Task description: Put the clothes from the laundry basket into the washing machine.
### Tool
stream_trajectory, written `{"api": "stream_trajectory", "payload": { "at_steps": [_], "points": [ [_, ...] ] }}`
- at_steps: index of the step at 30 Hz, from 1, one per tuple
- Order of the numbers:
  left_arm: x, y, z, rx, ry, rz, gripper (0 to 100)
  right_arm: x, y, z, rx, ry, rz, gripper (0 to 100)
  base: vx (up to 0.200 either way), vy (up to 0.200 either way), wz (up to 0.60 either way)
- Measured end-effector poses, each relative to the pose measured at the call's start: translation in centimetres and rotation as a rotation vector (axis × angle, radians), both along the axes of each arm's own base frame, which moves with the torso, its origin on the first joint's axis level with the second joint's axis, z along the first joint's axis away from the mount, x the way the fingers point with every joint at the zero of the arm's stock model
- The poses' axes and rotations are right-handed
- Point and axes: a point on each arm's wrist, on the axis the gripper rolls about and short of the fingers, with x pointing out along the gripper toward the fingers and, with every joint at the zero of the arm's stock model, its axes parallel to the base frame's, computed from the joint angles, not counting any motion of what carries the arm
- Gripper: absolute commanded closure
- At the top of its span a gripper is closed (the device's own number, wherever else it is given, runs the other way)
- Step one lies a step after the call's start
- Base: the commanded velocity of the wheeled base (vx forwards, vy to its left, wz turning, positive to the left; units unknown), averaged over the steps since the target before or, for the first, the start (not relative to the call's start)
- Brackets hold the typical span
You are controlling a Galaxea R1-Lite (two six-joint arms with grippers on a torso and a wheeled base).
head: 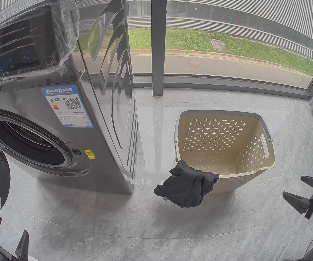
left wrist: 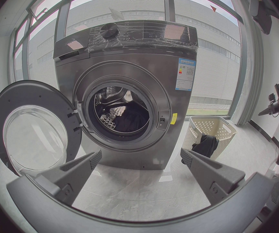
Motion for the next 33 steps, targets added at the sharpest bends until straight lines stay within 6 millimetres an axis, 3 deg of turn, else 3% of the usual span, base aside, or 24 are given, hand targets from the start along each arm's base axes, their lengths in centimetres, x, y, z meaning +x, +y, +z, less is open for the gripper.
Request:
{"api": "stream_trajectory", "payload": {
  "at_steps": [6,13,20,33],
  "points": [
    [0.0,0.0,0.0,-0.002,0.0,0.0,0,4.9,3.4,-1.0,0.035,0.13,0.077,0,0.0,0.0,0.0],
    [0.0,0.0,0.0,-0.003,0.0,0.0,0,8.5,7.8,-3.1,0.054,0.219,0.082,0,0.0,0.0,0.0],
    [0.0,0.0,0.0,-0.004,0.0,0.0,0,10.8,11.1,-4.8,0.068,0.301,0.074,0,0.0,0.0,0.0],
    [0.0,0.0,0.0,-0.005,0.0,-0.002,0,14.3,14.6,-6.8,0.174,0.397,-0.068,0,0.0,0.0,0.0]
  ]
}}
